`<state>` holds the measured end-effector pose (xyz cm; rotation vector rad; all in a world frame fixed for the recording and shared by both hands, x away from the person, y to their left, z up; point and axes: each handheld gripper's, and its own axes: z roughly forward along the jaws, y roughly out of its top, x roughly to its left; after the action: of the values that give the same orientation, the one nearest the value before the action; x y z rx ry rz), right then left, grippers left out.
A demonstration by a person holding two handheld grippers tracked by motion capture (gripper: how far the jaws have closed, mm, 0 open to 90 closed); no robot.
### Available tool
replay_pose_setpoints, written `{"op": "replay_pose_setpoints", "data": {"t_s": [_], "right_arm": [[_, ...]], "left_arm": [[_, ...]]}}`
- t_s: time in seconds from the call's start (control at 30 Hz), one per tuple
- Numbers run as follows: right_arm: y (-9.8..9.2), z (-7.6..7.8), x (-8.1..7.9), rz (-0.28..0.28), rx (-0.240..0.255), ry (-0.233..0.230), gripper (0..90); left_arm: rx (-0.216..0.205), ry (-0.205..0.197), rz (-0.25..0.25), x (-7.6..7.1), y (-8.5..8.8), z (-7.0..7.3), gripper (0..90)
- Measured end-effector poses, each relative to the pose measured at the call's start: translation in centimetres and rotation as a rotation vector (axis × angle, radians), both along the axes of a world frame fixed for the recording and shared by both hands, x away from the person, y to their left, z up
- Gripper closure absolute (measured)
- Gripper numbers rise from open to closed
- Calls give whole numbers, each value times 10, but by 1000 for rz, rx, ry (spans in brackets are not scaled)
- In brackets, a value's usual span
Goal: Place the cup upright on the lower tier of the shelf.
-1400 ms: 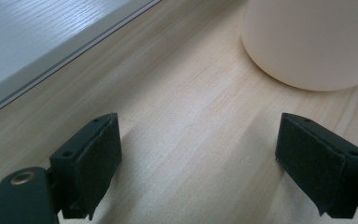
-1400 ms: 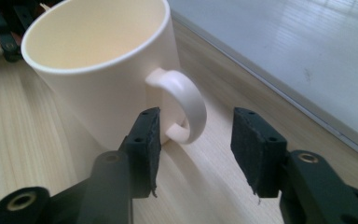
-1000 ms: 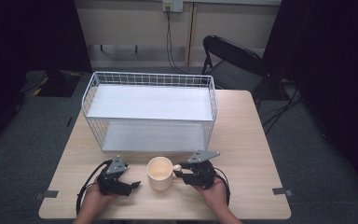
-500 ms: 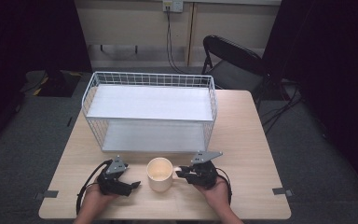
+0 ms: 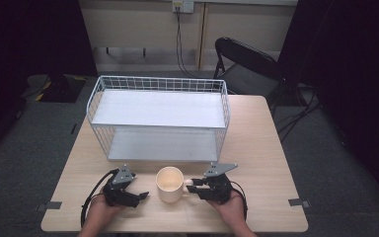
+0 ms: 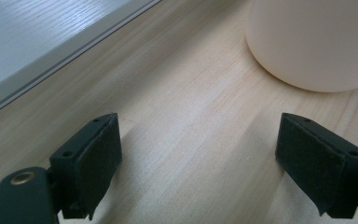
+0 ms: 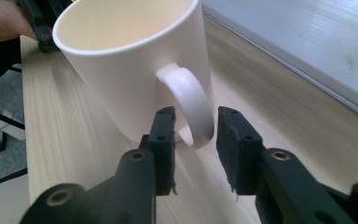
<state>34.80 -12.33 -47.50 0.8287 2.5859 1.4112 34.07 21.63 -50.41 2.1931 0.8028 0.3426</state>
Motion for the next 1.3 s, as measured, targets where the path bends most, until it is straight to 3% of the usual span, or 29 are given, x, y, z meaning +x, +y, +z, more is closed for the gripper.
{"op": "replay_pose_setpoints", "data": {"t_s": [0.33,0.6,0.67,0.77,0.97,1.3], "right_arm": [[5,5,2,12,-2,-9,652],[7,5,3,31,-12,-17,758],[8,7,1,46,-43,-43,799],[7,8,1,29,-31,-25,802],[6,11,-2,8,-57,-67,804],[0,16,0,-32,-61,-85,806]], "left_arm": [[-2,0,0,0,0,0,140],[-2,0,0,0,0,0,139],[-2,0,0,0,0,0,139],[0,0,0,0,0,0,140],[-2,-1,0,0,0,0,139],[-2,0,0,0,0,0,140]]}}
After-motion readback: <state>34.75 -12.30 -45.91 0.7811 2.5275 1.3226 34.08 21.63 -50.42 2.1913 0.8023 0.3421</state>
